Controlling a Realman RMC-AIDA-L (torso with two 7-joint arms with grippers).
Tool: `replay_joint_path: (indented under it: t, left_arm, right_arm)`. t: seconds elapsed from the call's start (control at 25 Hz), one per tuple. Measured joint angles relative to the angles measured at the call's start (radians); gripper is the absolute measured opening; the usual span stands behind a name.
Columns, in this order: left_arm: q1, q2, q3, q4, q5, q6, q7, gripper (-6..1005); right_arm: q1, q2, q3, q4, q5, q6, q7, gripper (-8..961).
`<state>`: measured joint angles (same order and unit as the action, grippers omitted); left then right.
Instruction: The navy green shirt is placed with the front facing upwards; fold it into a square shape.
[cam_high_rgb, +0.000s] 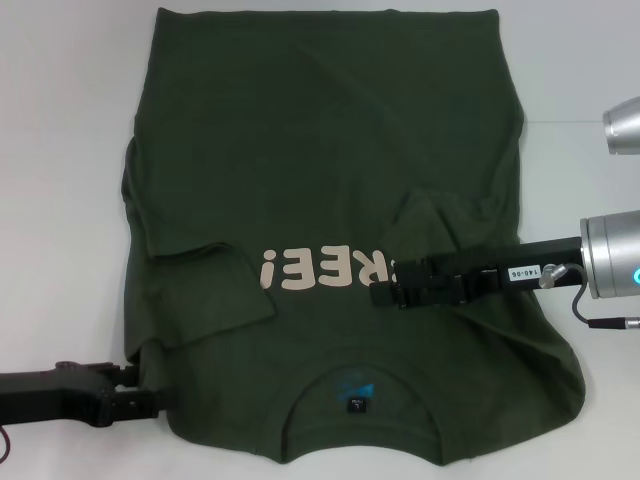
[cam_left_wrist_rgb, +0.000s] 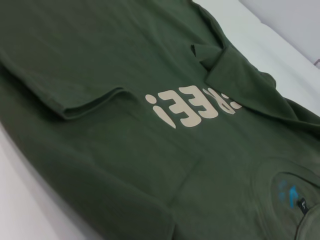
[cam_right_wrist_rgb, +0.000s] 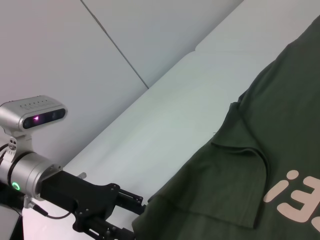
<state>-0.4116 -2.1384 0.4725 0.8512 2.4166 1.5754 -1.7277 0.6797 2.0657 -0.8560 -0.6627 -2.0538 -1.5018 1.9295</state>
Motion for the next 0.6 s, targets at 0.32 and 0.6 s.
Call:
replay_joint_path:
  t: [0.32, 0.6]
  left_arm:
    - [-0.007, 0.000, 0.000, -0.001, -0.001, -0.007, -0.001, 733]
    - [-0.018, -0.008, -0.002, -0.001, -0.002, -0.010, -0.007, 713]
  right_arm:
    - [-0.002, 0.000, 0.000, 0.000, 0.000, 0.002, 0.000, 811]
    - [-0.003, -0.001, 0.002, 0.000, 0.000, 0.002, 0.000, 810]
